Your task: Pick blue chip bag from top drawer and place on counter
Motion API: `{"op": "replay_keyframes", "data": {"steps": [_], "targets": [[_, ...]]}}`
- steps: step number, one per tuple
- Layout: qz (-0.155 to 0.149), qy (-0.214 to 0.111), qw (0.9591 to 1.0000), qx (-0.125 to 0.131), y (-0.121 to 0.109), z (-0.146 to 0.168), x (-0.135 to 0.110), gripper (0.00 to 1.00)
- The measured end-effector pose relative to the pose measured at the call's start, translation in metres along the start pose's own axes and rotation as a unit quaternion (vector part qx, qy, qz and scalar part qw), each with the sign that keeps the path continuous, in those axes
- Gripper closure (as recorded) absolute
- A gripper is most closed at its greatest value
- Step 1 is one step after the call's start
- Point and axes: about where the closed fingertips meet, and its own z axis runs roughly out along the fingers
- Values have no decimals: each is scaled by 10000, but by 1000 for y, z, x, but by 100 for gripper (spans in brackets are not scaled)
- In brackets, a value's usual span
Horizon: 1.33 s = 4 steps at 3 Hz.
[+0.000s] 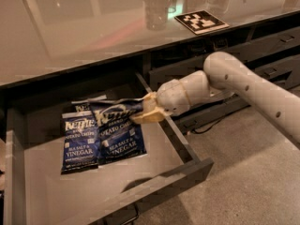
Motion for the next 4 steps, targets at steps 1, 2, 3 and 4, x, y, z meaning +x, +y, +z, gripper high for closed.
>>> {"op": "replay_keyframes", "data": {"steps": [1,2,3,4], "targets": [[-308,-437,9986,-10,1,-57,-29,100],[-465,-594,9971,60,4,-110,-49,100],[-569,-703,9958,151,9,-157,-60,100],[-647,-814,9936,451,20,-202,-72,100]]}}
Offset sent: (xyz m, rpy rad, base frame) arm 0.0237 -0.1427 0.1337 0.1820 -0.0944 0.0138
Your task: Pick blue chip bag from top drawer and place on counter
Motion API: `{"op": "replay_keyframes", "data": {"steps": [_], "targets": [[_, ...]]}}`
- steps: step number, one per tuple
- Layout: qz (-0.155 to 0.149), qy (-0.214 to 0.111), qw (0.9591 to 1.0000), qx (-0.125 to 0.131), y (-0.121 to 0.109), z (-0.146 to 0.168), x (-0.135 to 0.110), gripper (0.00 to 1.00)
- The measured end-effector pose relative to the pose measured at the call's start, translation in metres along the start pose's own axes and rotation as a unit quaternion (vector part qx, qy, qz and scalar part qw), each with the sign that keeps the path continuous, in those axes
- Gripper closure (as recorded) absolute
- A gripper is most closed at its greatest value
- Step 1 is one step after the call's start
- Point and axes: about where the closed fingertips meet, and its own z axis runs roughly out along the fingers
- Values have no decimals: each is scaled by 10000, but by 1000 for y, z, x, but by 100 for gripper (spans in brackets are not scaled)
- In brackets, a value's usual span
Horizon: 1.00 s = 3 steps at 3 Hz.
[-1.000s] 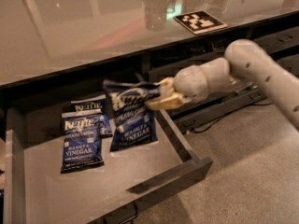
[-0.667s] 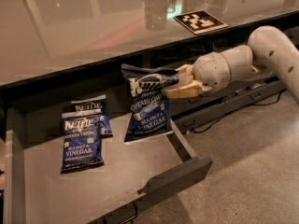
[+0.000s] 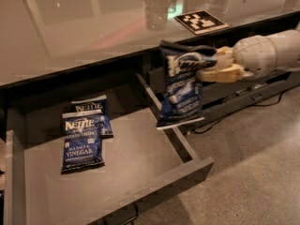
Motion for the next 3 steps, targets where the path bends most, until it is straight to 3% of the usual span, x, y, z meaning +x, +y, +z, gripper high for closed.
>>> {"op": "replay_keyframes", "data": {"steps": [1,2,3], "targets": [[-138,67,9996,240,11,-28,-26,100],[-442,427,9977,277,26,-16,-56,100],[-625,697,9956,75,47,18,-69,100]]}}
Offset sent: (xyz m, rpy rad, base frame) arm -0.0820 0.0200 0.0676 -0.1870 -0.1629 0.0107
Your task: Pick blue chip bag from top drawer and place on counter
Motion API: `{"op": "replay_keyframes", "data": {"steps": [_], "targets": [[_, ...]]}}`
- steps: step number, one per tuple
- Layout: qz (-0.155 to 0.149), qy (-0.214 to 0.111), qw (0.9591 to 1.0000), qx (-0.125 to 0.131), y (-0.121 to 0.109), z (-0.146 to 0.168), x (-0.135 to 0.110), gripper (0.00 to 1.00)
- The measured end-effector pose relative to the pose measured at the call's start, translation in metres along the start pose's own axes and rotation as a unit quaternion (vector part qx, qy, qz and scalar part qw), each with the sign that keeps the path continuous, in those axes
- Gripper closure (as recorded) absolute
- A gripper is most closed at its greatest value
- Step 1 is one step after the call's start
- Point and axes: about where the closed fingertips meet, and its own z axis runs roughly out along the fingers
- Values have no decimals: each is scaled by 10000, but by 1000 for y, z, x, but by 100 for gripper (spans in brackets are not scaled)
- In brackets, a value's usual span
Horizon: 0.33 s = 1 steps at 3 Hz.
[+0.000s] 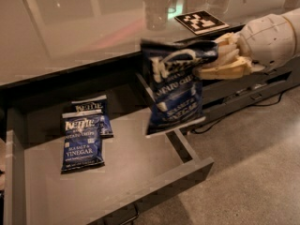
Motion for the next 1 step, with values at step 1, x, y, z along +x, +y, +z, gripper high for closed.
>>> {"op": "replay_keyframes", "data": {"steps": [1], "targets": [[29,5,10000,-43,2,5,0,100]]}}
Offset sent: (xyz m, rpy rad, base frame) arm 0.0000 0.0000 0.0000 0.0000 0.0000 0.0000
